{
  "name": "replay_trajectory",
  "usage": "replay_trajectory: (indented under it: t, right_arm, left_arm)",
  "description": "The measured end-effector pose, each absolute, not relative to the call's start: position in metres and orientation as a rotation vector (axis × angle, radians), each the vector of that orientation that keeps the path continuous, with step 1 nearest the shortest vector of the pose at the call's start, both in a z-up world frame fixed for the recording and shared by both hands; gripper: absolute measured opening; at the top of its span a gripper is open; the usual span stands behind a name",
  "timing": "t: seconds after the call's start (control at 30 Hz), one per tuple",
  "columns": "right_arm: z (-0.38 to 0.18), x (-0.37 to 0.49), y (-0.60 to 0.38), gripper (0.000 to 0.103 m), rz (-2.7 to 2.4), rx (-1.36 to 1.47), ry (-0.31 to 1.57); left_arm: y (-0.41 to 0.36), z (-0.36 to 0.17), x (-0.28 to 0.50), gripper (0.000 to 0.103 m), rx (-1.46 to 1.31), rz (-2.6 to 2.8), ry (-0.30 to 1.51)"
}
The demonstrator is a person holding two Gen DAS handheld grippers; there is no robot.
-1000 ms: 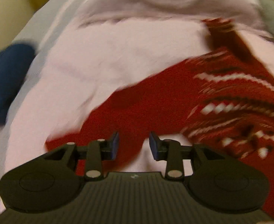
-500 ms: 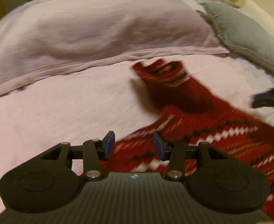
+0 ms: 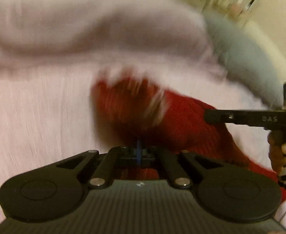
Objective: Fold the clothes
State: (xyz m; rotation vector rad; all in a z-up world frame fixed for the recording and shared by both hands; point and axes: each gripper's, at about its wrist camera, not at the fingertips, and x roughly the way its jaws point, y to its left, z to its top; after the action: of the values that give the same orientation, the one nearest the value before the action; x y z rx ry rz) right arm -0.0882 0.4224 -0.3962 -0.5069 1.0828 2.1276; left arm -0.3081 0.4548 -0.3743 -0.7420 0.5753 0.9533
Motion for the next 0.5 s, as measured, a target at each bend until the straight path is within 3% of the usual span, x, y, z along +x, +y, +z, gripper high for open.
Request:
replay_trajectory:
  t: [0.13, 0.17, 0.2, 0.27, 0.33, 0.5]
  right_arm:
    - [-0.361, -0.082, 0.431, 0.005, 2.030, -0.515, 0.843]
    - [-0.364, -0.084, 0.439, 0.011, 1.975, -0.583, 0.859]
    - [-0.367, -0.084, 0.440, 0.026, 1.899, -0.631, 0.865]
    - [-0.368, -0.080, 0.433, 0.032, 1.784, -0.678, 0.869]
    - [-0.362, -0.070, 0.409, 0.032, 1.818, -0.627, 0.936]
    - [-0.359, -0.071, 0.311, 0.033, 1.889, -0.623, 1.306]
  left_arm:
    - [0.470, -0.338, -0.301, 0.000, -0.605, 1.116, 0.517]
    - [0.474, -0.336, -0.303, 0.002, -0.631, 1.119, 0.531]
    - [0.475, -0.335, -0.307, 0.004, -0.679, 1.111, 0.541]
    - [0.465, -0.333, -0.318, 0.012, -0.752, 1.092, 0.542]
    - [0.436, -0.335, -0.333, 0.019, -0.797, 1.071, 0.573]
    - [0.340, -0.343, -0.376, 0.020, -0.957, 1.030, 0.665]
